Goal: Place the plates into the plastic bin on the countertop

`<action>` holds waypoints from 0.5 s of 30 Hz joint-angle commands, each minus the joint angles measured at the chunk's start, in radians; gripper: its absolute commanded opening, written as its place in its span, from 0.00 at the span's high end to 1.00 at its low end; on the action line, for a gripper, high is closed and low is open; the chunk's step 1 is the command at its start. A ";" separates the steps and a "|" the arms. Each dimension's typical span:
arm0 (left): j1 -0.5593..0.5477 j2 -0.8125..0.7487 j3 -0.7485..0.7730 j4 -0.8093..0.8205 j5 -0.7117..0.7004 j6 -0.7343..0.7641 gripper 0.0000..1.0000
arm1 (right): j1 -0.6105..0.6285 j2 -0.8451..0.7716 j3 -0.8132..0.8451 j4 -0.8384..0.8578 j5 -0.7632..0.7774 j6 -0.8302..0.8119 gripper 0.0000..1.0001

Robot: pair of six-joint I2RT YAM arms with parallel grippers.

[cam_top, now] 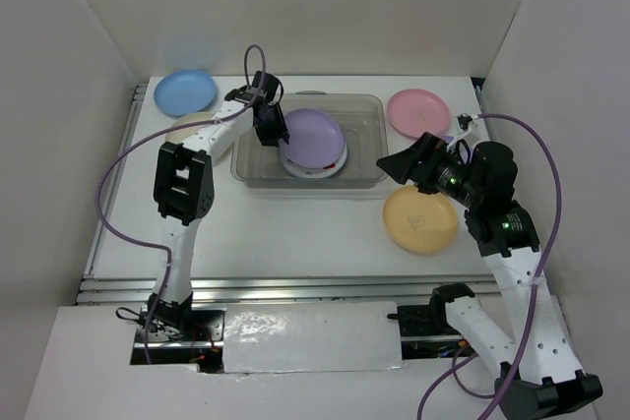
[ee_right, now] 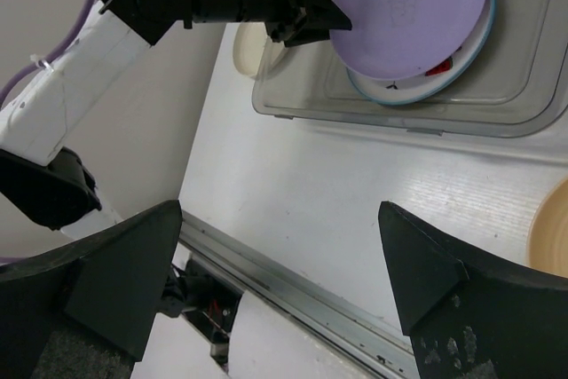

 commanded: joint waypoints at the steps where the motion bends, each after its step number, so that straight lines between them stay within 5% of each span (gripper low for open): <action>1: -0.028 -0.072 -0.025 0.019 -0.006 -0.006 0.50 | -0.001 -0.007 0.027 0.021 -0.017 0.006 0.00; 3: -0.037 -0.096 -0.021 0.013 -0.041 -0.005 0.01 | 0.006 -0.009 0.026 0.021 -0.016 0.006 0.00; 11: -0.055 -0.294 -0.029 -0.027 -0.258 -0.051 0.01 | 0.019 -0.003 0.009 0.027 0.010 0.003 0.00; 15: 0.100 -0.469 -0.274 0.047 -0.275 -0.134 0.01 | 0.026 0.005 -0.032 0.047 0.085 0.000 0.00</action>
